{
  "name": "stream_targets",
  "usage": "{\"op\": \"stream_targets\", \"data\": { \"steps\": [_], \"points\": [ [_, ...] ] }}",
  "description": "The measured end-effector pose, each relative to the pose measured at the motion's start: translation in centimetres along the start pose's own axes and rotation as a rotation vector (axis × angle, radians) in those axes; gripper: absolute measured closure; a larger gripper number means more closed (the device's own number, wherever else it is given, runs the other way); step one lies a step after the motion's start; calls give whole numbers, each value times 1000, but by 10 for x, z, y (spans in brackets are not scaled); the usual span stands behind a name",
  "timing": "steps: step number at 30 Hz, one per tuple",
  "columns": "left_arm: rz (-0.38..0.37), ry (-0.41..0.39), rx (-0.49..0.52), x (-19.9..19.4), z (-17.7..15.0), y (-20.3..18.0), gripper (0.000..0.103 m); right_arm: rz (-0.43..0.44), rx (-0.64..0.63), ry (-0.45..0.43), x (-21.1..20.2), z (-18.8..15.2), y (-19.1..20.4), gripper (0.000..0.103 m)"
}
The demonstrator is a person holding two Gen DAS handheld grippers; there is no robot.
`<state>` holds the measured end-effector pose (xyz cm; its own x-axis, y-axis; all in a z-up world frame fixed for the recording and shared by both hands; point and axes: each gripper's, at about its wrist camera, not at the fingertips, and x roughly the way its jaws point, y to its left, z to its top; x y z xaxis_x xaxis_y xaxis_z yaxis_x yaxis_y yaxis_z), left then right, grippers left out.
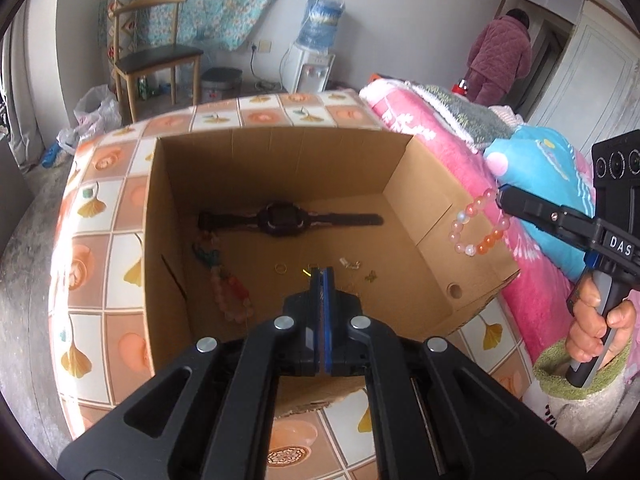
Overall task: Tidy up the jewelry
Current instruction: 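Carry the bracelet and butterfly charm into the box with both grippers, then open both grippers inside the box to release the bracelet and charm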
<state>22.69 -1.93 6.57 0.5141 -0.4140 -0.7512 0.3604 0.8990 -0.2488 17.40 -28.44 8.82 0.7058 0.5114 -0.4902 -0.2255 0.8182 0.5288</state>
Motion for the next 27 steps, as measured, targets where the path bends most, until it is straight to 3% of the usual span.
{"op": "stream_targets", "data": {
  "steps": [4, 9, 14, 18, 25, 27],
  "points": [
    [6, 52, -16, 15, -4, 4, 101, -6, 18, 23, 8, -1, -10, 93],
    [-1, 68, -28, 17, -8, 7, 82, -14, 25, 32, 9, -2, -13, 93],
    [33, 11, -30, 0, -9, 8, 76, -18, 26, 35, 6, -1, -13, 93],
    [116, -86, -27, -27, -10, 11, 66, -36, 9, 56, 8, 7, -14, 93],
    [200, -175, -54, -56, -12, 25, 62, -119, -72, 168, 39, 31, -18, 93],
    [207, -172, -67, -56, -12, 31, 62, -263, -139, 182, 47, 35, -17, 93]
  ]
}}
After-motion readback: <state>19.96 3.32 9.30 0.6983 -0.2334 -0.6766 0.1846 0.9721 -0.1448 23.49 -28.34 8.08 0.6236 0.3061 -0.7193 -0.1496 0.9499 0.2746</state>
